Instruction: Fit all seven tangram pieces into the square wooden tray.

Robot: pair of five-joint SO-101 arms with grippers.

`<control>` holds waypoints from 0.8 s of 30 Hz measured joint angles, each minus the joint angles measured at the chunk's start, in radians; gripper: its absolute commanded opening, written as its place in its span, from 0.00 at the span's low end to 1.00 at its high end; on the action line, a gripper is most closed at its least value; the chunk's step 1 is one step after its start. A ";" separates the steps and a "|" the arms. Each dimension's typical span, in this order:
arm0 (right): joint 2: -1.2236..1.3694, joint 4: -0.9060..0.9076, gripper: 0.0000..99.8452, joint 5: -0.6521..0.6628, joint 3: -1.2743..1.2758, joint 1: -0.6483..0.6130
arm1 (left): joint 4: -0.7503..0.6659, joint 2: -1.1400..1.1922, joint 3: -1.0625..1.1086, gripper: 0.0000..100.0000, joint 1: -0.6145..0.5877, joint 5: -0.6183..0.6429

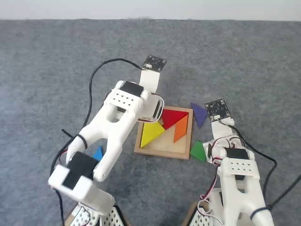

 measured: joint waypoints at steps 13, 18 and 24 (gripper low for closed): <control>0.000 0.000 0.01 0.000 0.000 0.000 | -0.098 0.121 -0.052 0.18 -0.005 -0.002; 0.000 0.000 0.01 0.000 0.000 0.000 | -0.061 0.138 -0.055 0.18 -0.003 -0.008; 0.000 0.000 0.01 0.000 0.000 0.000 | -0.031 0.138 -0.041 0.18 -0.048 -0.009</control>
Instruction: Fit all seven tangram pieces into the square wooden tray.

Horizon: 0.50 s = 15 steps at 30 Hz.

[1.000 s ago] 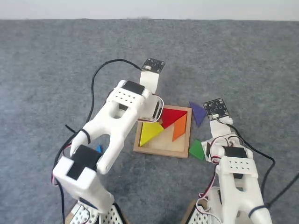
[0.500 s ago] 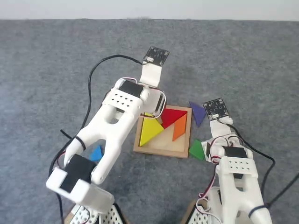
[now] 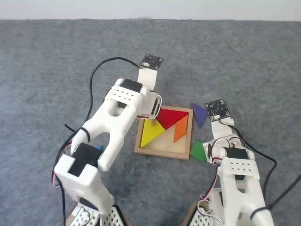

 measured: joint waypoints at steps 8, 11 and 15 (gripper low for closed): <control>0.000 0.000 0.01 0.000 0.000 0.000 | -0.043 -0.028 0.095 0.18 -0.005 -0.086; 0.000 0.000 0.01 0.000 0.000 0.000 | -0.044 -0.048 0.095 0.18 -0.005 -0.101; 0.000 0.000 0.01 0.000 0.000 0.000 | -0.044 -0.092 0.095 0.18 -0.005 -0.121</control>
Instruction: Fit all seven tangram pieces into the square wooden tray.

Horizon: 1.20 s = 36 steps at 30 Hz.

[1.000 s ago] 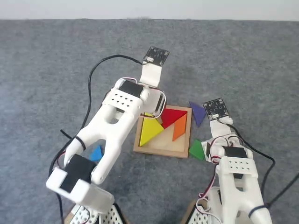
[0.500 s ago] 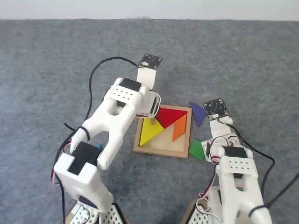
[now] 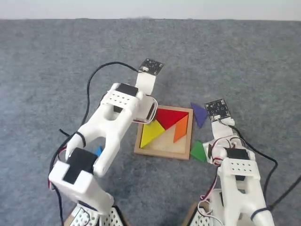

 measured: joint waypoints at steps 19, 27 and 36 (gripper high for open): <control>0.000 0.000 0.01 0.000 0.000 0.000 | 0.000 -0.080 0.000 0.18 0.000 -0.055; 0.000 0.000 0.01 0.000 0.000 0.000 | -0.018 -0.006 -0.031 0.18 -0.054 -0.072; 0.000 0.000 0.01 0.000 0.000 0.000 | -0.021 0.000 -0.044 0.18 -0.097 -0.112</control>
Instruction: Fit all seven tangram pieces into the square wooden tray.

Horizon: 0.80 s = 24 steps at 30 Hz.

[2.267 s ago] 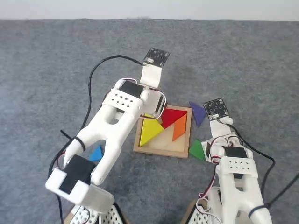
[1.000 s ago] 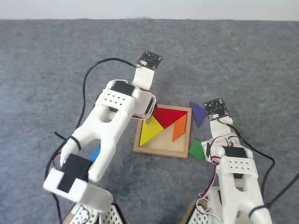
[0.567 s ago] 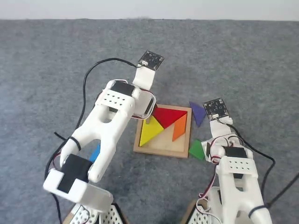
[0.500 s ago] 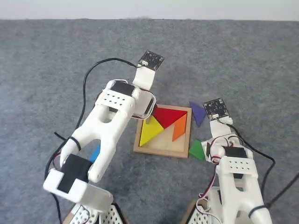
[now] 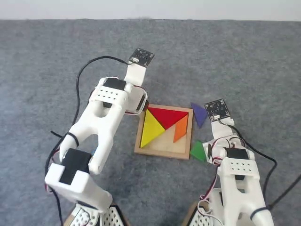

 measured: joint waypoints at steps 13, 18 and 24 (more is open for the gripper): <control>0.000 0.000 0.01 0.000 0.006 -0.002 | 0.000 0.071 -0.071 0.18 -0.104 -0.021; 0.000 0.000 0.01 0.000 0.006 0.000 | 0.000 0.157 -0.107 0.18 -0.097 -0.078; 0.000 0.000 0.01 0.000 0.006 -0.002 | 0.000 0.160 -0.107 0.18 -0.068 -0.109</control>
